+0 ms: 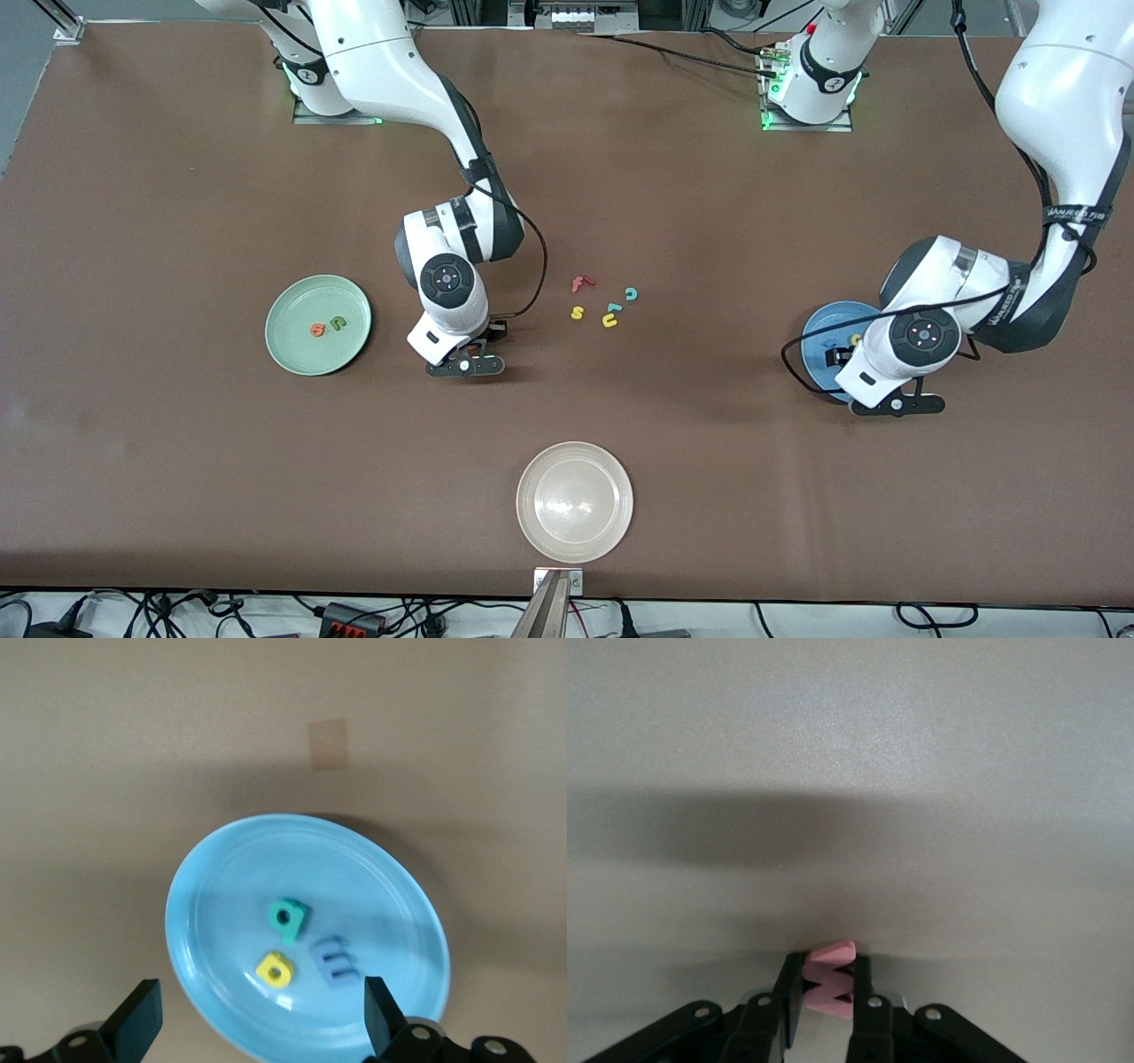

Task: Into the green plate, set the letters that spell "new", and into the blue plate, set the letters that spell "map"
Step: 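Release the teal q with the left gripper while the right gripper carries pink w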

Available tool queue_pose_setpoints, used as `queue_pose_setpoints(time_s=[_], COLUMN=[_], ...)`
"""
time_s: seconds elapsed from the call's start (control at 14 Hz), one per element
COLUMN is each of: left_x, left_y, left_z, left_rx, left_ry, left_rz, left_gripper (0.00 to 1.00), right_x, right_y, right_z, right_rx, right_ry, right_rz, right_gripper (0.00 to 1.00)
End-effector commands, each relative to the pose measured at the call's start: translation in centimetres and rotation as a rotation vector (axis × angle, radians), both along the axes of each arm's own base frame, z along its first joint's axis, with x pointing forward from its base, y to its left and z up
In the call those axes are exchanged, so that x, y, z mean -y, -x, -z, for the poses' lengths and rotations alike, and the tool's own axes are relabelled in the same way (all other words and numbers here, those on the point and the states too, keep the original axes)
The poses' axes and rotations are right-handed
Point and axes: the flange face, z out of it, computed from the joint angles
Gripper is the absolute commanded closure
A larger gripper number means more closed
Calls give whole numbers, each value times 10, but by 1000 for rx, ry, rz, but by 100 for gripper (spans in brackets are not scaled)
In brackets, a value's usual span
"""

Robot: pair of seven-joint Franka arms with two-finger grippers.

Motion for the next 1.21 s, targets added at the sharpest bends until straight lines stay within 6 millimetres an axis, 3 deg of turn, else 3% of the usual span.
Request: queue_pose_setpoints(time_s=[0.0, 0.14, 0.5, 0.71, 0.93, 1.07, 1.14], left_x=[-7, -7, 21, 28, 25, 9, 1], left_y=[-1, -4, -8, -7, -4, -5, -8], left_z=[-48, -72, -139, -179, -184, -195, -212], left_rx=[-8, -31, -46, -57, -80, -105, -95], left_ry=[46, 50, 85, 130, 174, 235, 267], left_rz=[56, 113, 249, 283, 327, 364, 384], left_gripper=[0, 0, 0, 0, 0, 0, 0], right_x=[1, 20, 132, 182, 222, 260, 282], right_y=[-4, -19, -38, -35, -19, -14, -14], right_z=[-1, -31, -75, -85, -81, -79, -77], right_rx=[6, 26, -94, -132, -183, -203, -215], right_ry=[4, -1, 137, 108, 67, 64, 59], right_rz=[14, 41, 86, 63, 52, 43, 34], right_gripper=[97, 98, 98, 98, 97, 97, 97])
